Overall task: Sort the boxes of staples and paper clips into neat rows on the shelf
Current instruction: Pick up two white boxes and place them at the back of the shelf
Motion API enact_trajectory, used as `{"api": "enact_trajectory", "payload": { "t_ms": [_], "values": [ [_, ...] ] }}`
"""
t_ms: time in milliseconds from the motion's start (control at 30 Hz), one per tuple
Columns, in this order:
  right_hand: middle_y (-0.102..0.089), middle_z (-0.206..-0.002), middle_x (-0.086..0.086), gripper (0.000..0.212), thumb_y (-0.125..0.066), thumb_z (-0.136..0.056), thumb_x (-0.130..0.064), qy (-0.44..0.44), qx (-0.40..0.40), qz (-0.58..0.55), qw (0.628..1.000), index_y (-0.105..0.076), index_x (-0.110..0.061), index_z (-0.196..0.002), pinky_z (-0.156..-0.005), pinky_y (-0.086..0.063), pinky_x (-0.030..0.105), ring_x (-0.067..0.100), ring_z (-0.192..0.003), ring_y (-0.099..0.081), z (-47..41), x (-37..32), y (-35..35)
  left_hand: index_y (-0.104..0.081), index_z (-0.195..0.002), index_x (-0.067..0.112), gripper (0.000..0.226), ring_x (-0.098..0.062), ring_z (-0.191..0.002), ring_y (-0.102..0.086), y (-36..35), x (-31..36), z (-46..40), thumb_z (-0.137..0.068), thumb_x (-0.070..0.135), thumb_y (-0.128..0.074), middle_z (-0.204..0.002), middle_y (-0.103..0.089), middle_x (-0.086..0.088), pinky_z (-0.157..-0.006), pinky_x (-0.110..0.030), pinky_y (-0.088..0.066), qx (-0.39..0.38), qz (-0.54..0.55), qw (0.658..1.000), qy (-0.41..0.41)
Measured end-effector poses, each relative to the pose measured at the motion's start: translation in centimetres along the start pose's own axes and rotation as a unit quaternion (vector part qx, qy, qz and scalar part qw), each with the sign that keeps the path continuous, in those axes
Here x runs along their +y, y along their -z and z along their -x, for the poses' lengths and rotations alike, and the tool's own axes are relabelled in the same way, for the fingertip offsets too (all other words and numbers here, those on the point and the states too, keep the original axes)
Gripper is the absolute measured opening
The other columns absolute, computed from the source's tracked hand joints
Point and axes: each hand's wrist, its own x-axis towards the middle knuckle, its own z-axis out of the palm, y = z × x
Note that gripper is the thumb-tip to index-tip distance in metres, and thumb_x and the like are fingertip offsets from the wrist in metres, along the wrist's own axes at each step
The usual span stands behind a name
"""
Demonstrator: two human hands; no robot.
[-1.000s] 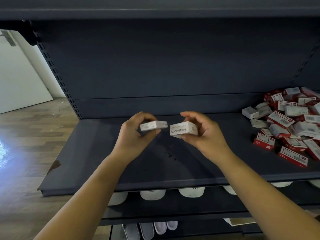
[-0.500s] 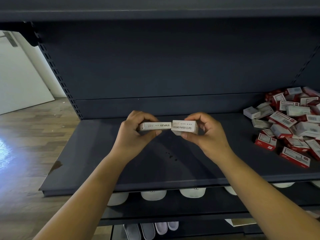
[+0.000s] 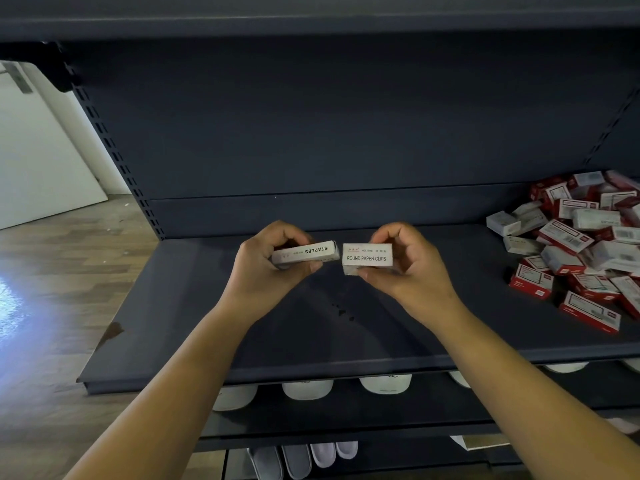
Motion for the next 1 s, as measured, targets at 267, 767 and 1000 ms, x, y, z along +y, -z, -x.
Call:
{"api": "enact_trajectory", "payload": {
  "t_ms": [267,767,1000],
  "values": [
    [-0.057,-0.096,-0.012,0.042,-0.073,-0.072,0.005,0.039,-0.01,0.048,0.998,-0.061,-0.027,-0.096,-0.079,-0.043,0.01,-0.006,-0.091,-0.055,-0.12,-0.02,0.18,-0.066,-0.093,0.034,0.042,0.001,-0.083,-0.062,-0.09,-0.19,-0.01,-0.069,0.003,-0.078,-0.089,-0.067,0.004,-0.075,-0.01,-0.046,0.007,-0.005,1.0,0.006],
    [-0.063,-0.089,0.005,0.035,-0.072,-0.065,-0.007,-0.002,-0.014,-0.029,0.999,-0.056,-0.036,-0.077,-0.073,-0.053,0.036,0.022,-0.084,-0.062,-0.23,0.45,0.21,-0.055,-0.079,0.028,0.036,0.007,-0.084,-0.06,0.3,-0.23,0.01,-0.068,0.004,-0.08,-0.08,-0.067,0.016,-0.074,-0.004,-0.041,0.009,-0.027,1.0,0.009],
    [-0.05,-0.091,-0.008,0.063,-0.063,-0.074,0.015,0.006,-0.045,-0.015,0.999,-0.058,-0.039,-0.104,-0.074,-0.045,0.015,0.0,-0.082,-0.053,-0.08,0.48,0.14,-0.058,-0.098,0.041,0.049,0.01,-0.093,-0.057,0.27,-0.16,0.14,-0.071,0.005,-0.078,-0.087,-0.067,0.021,-0.081,0.001,-0.034,-0.001,-0.03,1.0,0.002]
  ]
}}
